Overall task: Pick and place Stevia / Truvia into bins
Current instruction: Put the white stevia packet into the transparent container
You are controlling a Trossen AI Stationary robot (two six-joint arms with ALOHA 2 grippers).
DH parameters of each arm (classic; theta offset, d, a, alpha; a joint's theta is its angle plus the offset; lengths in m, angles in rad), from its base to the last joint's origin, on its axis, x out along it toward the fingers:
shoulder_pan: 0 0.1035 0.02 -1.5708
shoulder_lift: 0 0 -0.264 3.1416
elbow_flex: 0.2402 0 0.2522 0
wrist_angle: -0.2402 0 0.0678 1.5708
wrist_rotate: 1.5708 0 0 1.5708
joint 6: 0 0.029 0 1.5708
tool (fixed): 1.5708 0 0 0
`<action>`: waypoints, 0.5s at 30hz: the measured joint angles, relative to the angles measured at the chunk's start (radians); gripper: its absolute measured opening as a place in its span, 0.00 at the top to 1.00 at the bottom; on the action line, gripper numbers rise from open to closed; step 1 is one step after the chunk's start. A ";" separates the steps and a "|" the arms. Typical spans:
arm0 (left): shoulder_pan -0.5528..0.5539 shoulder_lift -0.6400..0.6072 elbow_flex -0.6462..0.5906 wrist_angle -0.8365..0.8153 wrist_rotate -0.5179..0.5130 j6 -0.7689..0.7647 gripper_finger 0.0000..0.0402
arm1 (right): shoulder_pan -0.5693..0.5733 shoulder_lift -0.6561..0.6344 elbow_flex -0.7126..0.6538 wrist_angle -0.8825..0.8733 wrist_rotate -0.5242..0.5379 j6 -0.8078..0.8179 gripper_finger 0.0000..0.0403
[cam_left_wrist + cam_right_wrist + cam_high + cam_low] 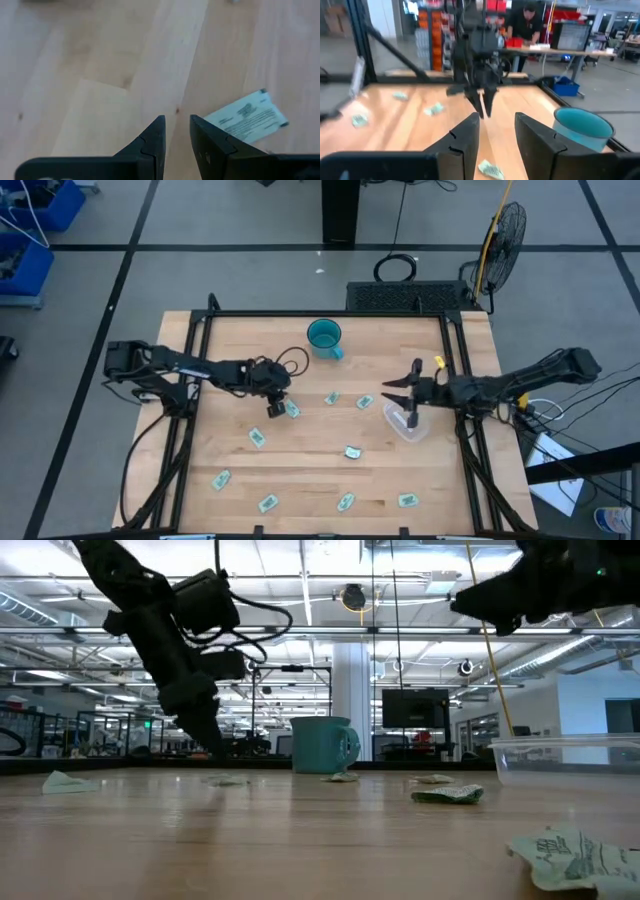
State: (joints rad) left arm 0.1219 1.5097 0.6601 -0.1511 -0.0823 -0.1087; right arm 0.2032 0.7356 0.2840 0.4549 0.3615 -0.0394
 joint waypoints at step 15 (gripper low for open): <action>-0.021 0.035 0.000 -0.001 0.066 -0.005 0.70 | -0.074 0.269 0.114 0.004 -0.001 -0.079 0.70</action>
State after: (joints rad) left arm 0.1013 1.5452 0.6605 -0.1520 -0.0162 -0.1135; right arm 0.1292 1.0046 0.3977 0.4587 0.3607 -0.1181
